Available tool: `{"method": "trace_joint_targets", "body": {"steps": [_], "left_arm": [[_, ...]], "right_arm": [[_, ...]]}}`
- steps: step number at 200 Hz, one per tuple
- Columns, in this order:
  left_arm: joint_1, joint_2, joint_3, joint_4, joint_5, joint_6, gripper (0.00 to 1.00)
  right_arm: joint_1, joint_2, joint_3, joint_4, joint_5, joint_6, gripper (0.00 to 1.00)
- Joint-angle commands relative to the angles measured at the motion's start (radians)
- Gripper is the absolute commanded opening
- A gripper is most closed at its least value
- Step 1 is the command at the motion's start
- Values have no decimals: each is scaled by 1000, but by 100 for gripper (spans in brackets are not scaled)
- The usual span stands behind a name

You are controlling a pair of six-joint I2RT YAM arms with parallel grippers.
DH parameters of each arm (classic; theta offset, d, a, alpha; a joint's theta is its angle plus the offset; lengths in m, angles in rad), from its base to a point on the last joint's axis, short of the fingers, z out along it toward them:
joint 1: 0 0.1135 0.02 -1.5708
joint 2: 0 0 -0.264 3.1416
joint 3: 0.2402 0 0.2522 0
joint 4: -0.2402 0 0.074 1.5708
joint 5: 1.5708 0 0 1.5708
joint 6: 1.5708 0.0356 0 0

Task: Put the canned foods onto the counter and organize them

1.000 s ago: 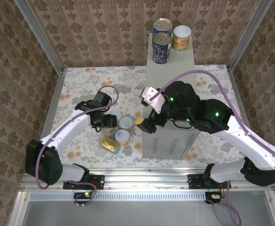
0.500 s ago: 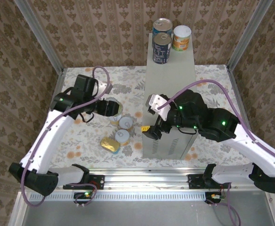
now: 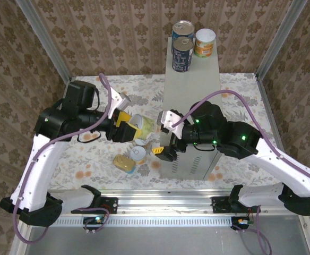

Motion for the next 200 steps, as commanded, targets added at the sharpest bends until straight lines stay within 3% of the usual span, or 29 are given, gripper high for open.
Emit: {"method": "trace_joint_targets", "body": {"steps": [1, 46, 123, 136, 147, 165, 169, 178, 200], "left_arm": [[-27, -16, 40, -1, 100, 55, 0], [-70, -12, 43, -5, 78, 62, 0], [-77, 1, 29, 41, 61, 56, 0], [-77, -5, 19, 69, 57, 47, 14], [-77, -13, 11, 97, 56, 35, 37], [-77, -30, 2, 140, 50, 20, 68], [-77, -37, 0, 150, 45, 17, 82], [-77, -49, -5, 168, 29, 16, 96], [-68, -72, -11, 195, 7, 13, 100]], "right_arm": [[12, 31, 32, 24, -43, -21, 100], [23, 89, 67, 47, -13, -15, 99], [28, 108, 97, 43, 40, 21, 73], [27, 96, 88, 63, 76, 38, 68], [26, 84, 80, 75, 97, 47, 67], [25, 57, 60, 112, 118, 58, 66], [25, 47, 52, 124, 121, 62, 66], [23, 27, 30, 151, 132, 68, 66], [14, -35, -39, 238, 176, 89, 65]]}}
